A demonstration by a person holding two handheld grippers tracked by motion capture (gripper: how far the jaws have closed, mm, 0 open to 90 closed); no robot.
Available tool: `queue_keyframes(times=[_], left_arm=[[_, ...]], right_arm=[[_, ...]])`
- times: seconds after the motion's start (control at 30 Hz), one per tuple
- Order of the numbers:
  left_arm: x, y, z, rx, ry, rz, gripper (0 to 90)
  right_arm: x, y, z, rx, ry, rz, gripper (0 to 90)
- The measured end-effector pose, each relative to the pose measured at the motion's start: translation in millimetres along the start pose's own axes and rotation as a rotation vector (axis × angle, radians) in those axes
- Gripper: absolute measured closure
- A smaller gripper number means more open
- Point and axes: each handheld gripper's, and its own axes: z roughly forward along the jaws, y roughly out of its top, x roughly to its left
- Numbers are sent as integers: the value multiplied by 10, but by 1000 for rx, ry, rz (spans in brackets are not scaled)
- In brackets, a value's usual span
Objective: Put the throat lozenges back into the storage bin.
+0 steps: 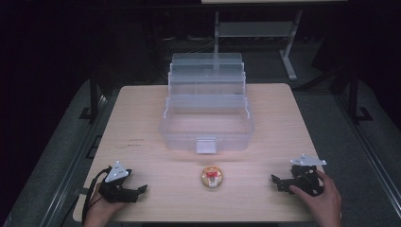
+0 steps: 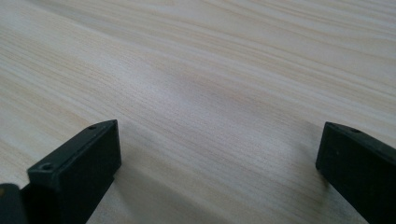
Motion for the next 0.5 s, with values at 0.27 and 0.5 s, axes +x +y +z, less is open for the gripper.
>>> queue_keyframes(times=[0.27, 0.5], left_arm=[[9, 10, 5, 3, -5, 5, 110], [6, 49, 1, 20, -22, 0, 114]], right_arm=[[0, 0, 0, 0, 0, 0, 0], [0, 0, 0, 0, 0, 0, 0]])
